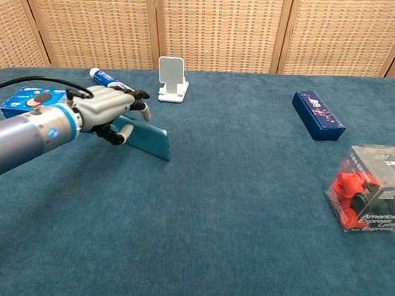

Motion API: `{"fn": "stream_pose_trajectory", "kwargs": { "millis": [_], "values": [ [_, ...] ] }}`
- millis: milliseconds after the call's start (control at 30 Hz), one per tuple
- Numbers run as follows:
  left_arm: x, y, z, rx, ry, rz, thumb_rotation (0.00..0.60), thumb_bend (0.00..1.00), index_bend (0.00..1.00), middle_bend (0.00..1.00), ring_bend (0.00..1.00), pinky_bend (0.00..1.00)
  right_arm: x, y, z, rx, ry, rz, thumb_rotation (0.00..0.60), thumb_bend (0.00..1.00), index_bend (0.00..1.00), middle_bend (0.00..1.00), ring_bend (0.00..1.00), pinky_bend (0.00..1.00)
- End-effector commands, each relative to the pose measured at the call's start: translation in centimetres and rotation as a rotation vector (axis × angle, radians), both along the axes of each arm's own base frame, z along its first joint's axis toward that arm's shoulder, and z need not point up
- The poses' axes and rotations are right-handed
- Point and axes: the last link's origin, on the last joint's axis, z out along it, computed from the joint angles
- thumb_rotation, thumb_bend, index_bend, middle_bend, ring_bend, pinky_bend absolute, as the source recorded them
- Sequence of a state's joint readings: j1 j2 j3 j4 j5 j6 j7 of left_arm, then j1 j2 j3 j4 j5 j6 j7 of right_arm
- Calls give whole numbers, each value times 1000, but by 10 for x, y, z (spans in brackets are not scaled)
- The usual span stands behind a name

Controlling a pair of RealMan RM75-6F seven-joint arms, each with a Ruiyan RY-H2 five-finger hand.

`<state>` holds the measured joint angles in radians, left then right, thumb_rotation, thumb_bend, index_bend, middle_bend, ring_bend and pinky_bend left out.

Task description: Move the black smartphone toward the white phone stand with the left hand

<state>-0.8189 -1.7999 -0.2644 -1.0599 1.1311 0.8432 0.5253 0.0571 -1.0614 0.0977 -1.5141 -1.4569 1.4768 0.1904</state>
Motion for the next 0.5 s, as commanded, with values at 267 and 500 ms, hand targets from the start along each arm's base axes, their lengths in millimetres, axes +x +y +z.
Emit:
{"fn": "stream_pose_trajectory", "kwargs": {
  "millis": [267, 500],
  "values": [
    [26, 17, 2, 36, 4, 10, 600, 606, 164, 0, 0, 0, -4, -3, 1, -1, -4, -13, 600, 0, 32, 0, 0, 0],
    [29, 13, 35, 103, -79, -14, 600, 307, 20, 0, 0, 0, -2, -2, 2, -4, -12, -7, 600, 0, 32, 0, 0, 0]
  ]
}}
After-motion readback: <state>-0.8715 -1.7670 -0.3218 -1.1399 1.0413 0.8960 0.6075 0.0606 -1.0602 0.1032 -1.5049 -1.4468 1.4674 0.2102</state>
